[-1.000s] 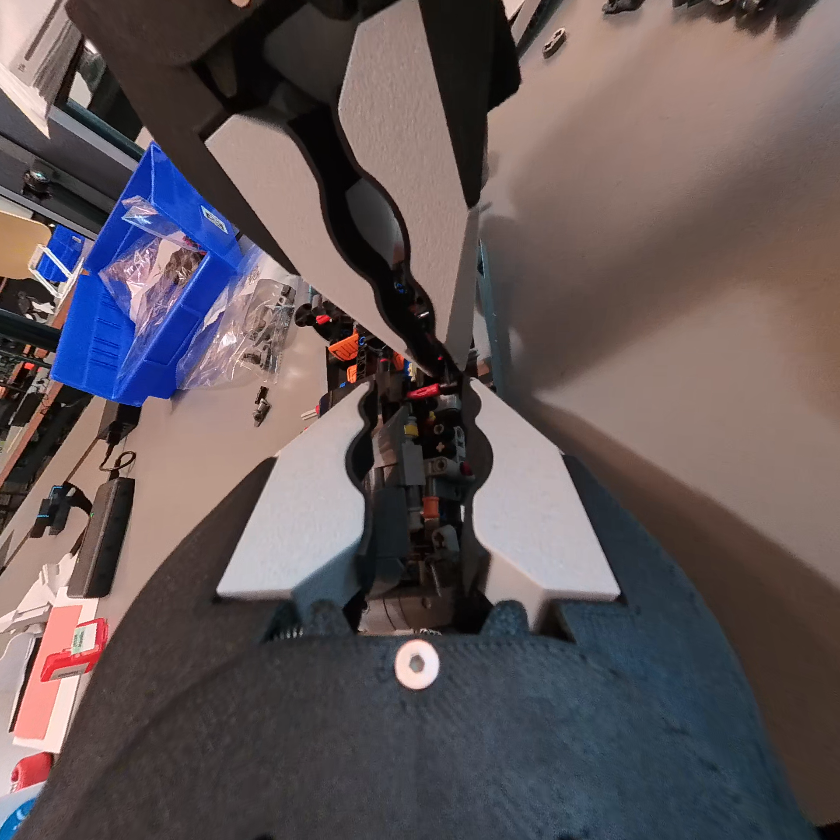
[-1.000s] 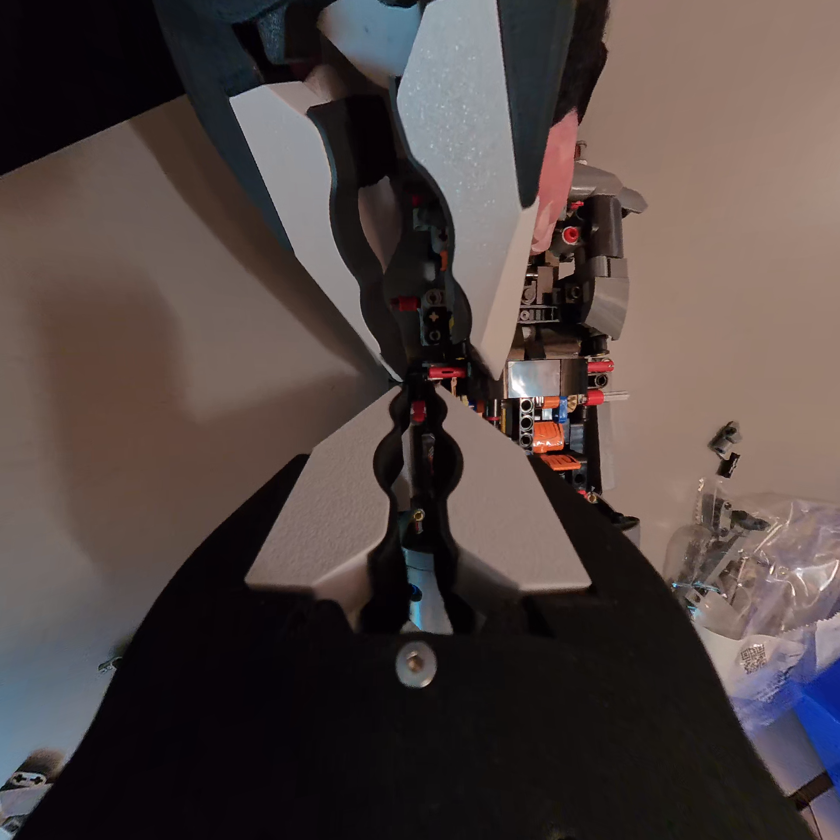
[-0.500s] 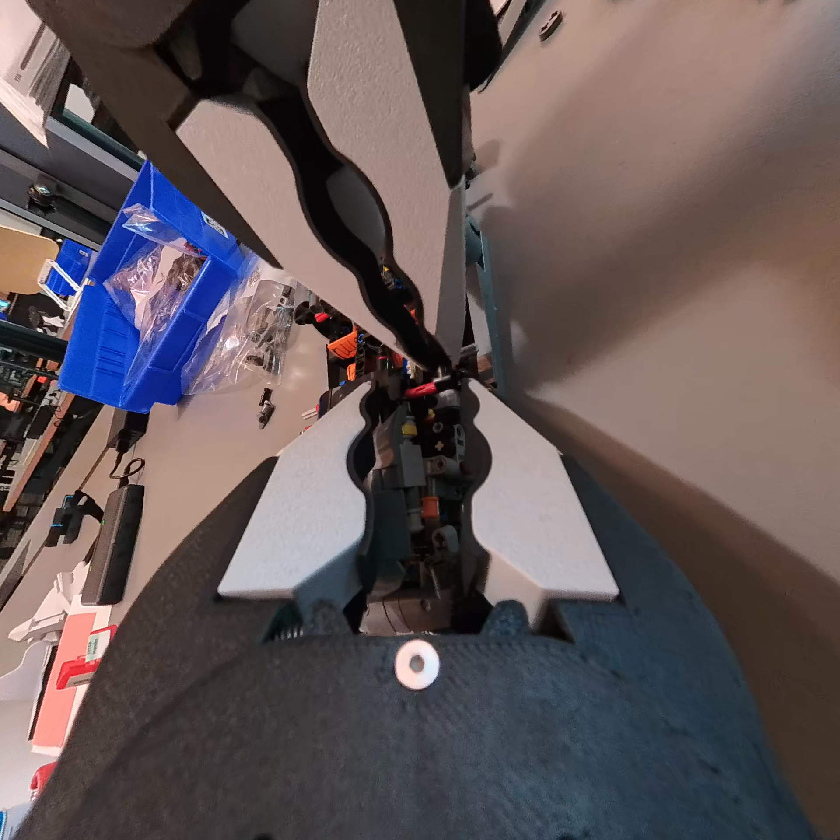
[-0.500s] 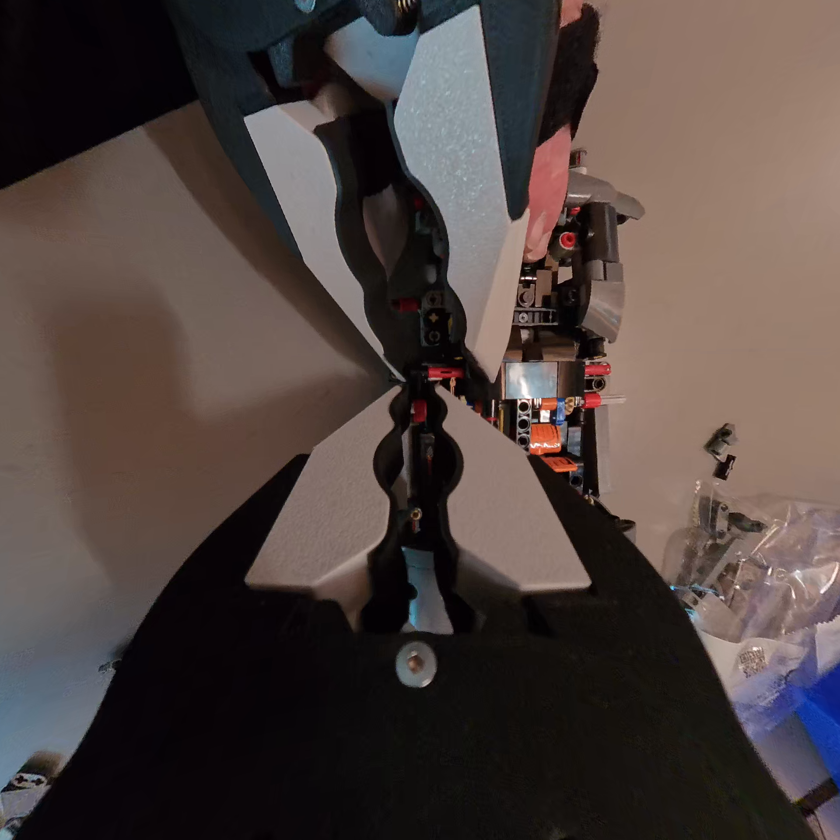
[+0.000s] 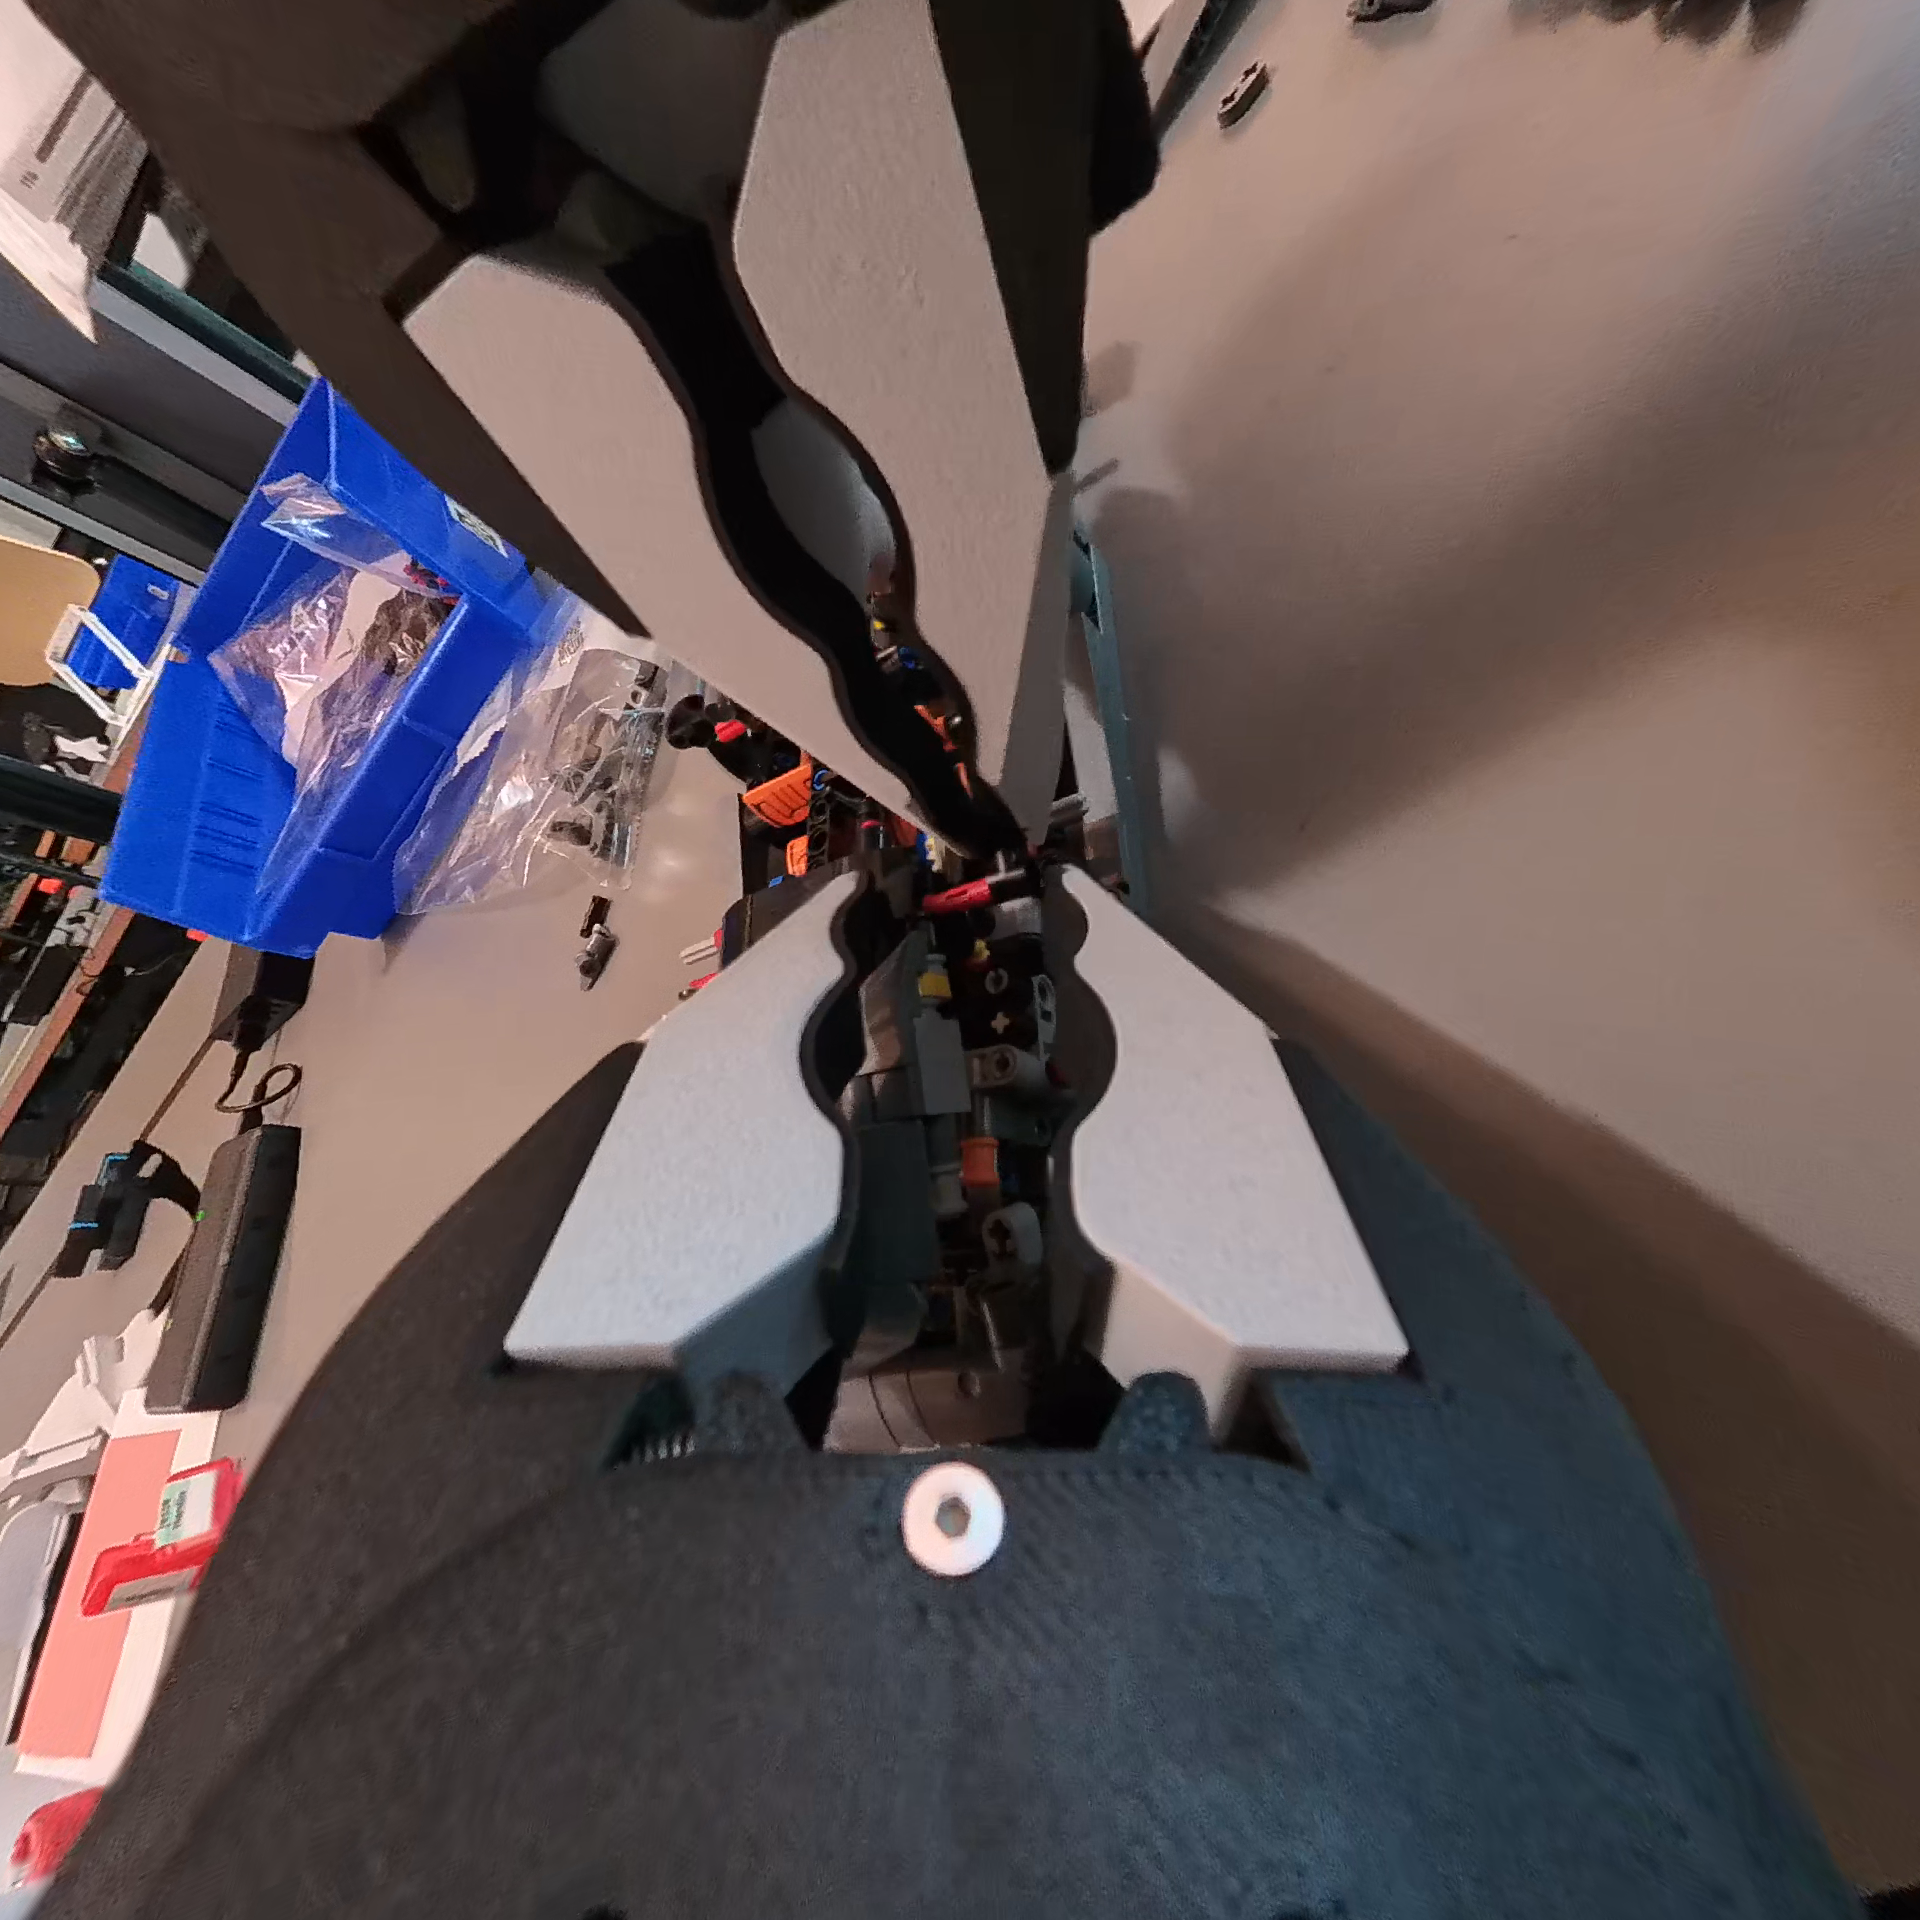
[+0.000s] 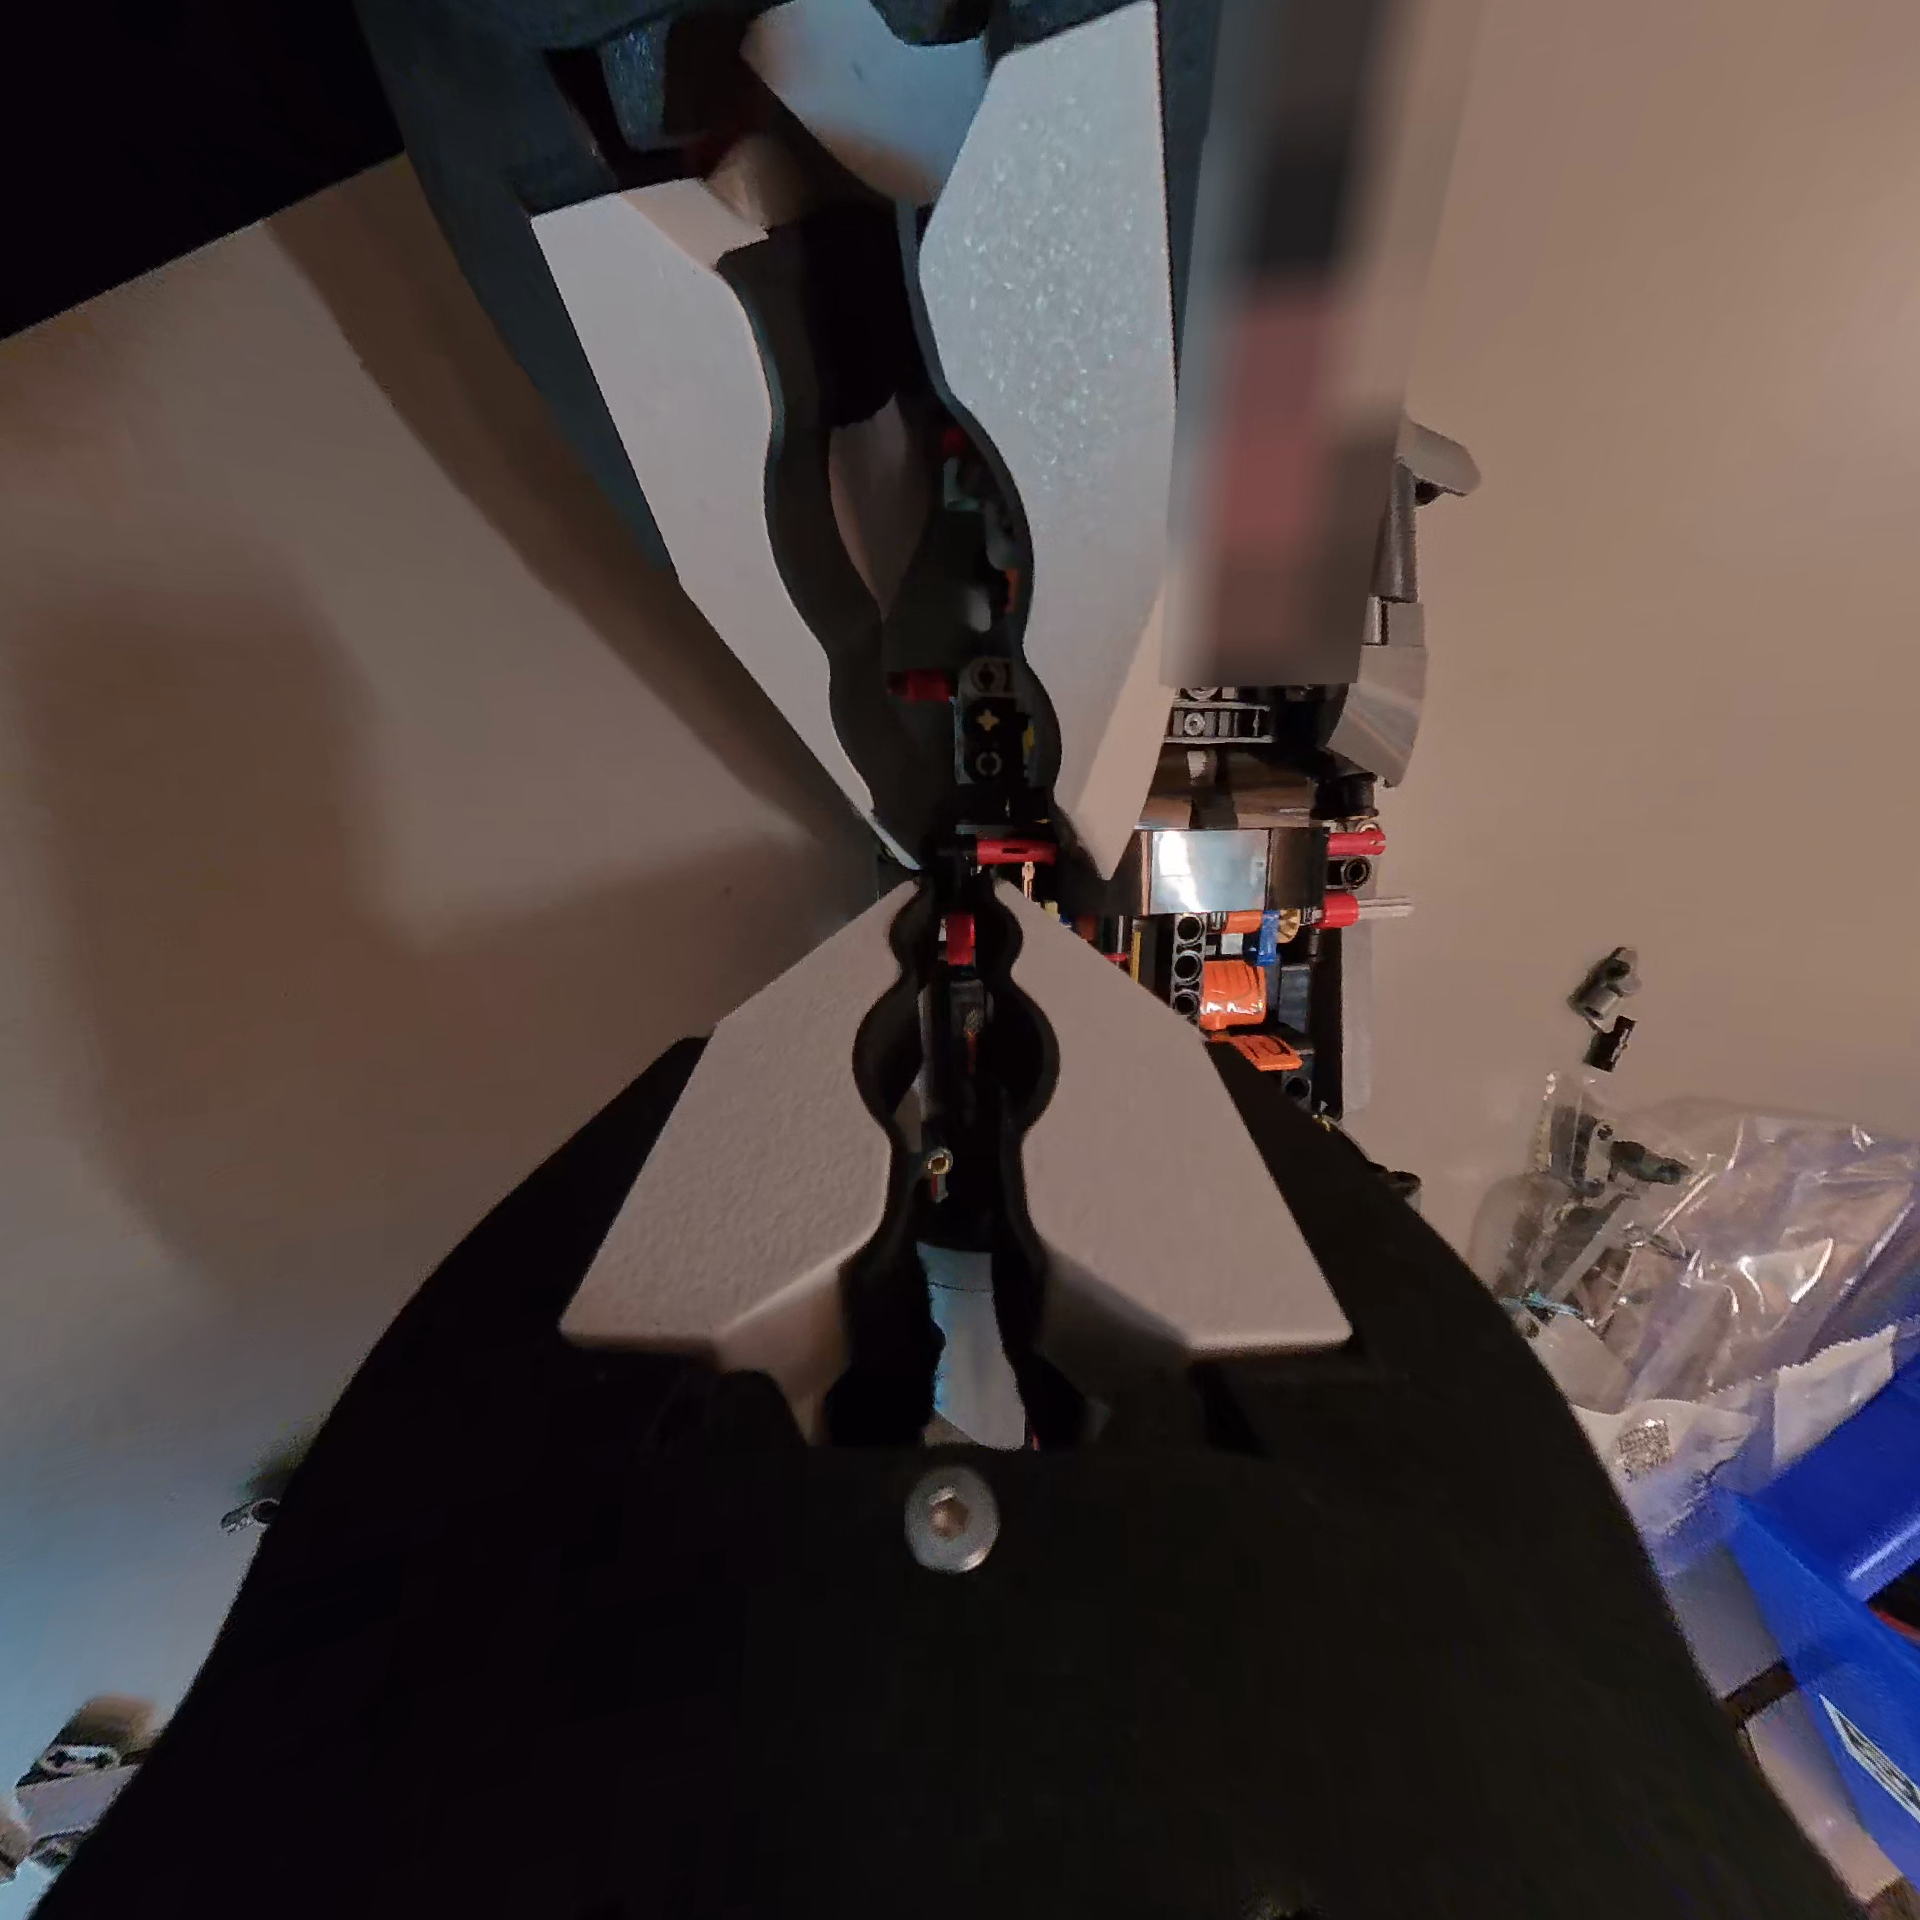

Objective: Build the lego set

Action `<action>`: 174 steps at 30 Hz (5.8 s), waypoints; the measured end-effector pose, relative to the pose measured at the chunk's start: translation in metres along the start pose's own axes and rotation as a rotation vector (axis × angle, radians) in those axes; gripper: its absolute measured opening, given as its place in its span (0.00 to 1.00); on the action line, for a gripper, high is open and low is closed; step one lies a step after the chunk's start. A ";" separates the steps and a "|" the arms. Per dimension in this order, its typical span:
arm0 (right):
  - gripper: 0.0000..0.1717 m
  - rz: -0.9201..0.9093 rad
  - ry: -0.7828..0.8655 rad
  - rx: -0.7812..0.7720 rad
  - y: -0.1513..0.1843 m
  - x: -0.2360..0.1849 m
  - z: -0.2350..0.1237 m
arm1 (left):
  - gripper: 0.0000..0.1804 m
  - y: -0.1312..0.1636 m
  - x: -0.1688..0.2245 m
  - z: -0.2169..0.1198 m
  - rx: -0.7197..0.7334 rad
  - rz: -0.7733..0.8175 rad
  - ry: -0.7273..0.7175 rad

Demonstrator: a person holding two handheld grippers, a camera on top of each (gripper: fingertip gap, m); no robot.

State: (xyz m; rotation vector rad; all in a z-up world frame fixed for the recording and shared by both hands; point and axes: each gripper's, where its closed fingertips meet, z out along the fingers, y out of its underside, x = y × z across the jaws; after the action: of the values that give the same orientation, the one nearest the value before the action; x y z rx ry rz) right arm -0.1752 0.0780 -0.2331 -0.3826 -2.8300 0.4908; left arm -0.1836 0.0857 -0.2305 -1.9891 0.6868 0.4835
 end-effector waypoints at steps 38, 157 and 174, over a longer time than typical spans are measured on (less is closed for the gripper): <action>0.02 0.075 0.009 0.062 -0.003 0.017 0.004 | 0.45 0.020 -0.033 0.009 -0.198 -0.069 0.103; 0.41 0.247 0.154 0.067 0.015 0.088 0.014 | 0.23 0.030 -0.053 0.022 -0.004 -0.022 0.102; 0.40 0.242 0.059 0.006 0.014 0.088 0.014 | 0.21 0.029 -0.053 0.025 -0.011 -0.002 0.139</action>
State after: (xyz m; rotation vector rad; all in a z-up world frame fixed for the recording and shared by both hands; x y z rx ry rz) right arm -0.2585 0.1124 -0.2338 -0.7316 -2.7382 0.5244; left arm -0.2441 0.1102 -0.2309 -2.0474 0.7693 0.3510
